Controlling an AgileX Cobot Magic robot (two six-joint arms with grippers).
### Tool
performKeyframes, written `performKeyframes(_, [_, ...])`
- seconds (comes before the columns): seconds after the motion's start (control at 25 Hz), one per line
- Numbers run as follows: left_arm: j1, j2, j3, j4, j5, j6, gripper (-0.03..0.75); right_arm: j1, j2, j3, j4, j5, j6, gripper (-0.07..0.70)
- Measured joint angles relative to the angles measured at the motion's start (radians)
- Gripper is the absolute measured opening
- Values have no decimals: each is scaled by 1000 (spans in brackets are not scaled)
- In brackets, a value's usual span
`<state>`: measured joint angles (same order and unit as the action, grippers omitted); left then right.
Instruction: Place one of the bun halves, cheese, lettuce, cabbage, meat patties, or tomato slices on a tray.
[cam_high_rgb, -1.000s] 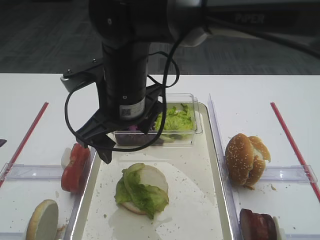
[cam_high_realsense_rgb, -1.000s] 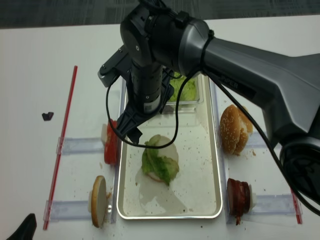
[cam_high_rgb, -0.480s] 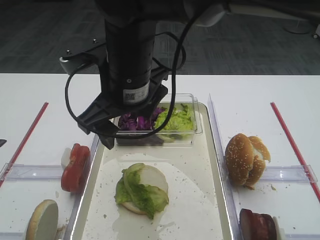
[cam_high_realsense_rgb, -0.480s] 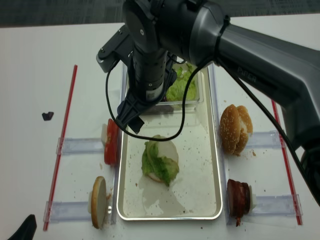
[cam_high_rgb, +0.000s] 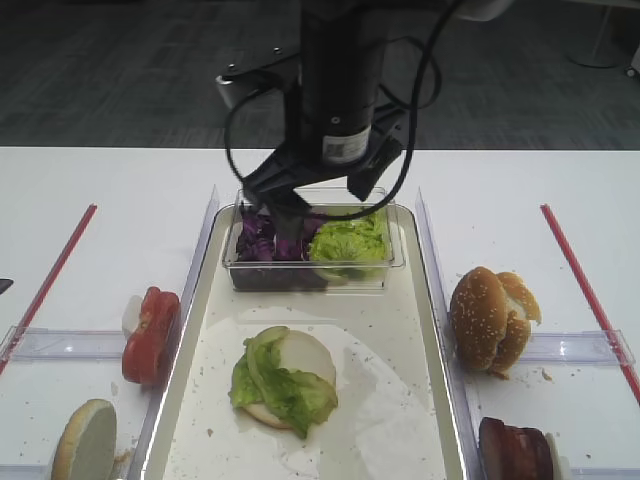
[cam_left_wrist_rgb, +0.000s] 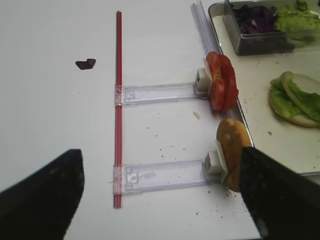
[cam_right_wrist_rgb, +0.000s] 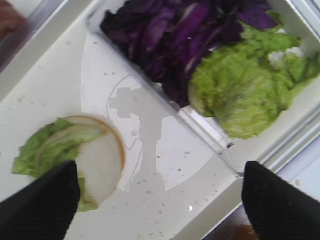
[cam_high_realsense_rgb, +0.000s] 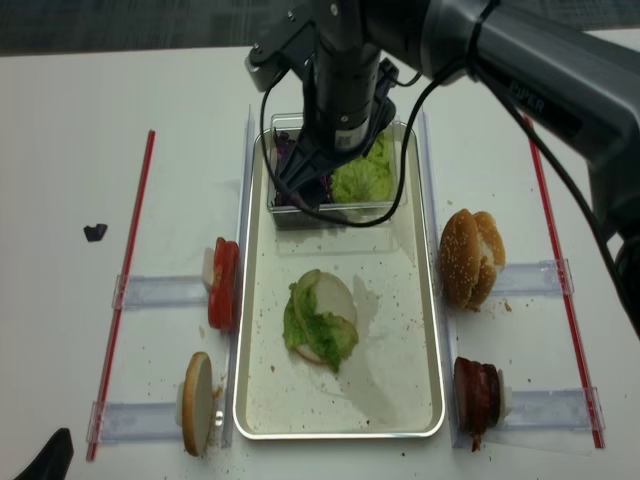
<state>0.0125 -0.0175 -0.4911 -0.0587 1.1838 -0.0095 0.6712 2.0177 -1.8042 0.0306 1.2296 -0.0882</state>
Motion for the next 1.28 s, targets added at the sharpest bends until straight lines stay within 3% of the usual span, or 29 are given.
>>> performKeyframes(0.64, [0,0,0,0,0,0,580,-412,0,0,-47,0,-9,671])
performKeyframes(1.28, [0,0,0,0,0,0,580,-669,0,0,-51,0,-11,671])
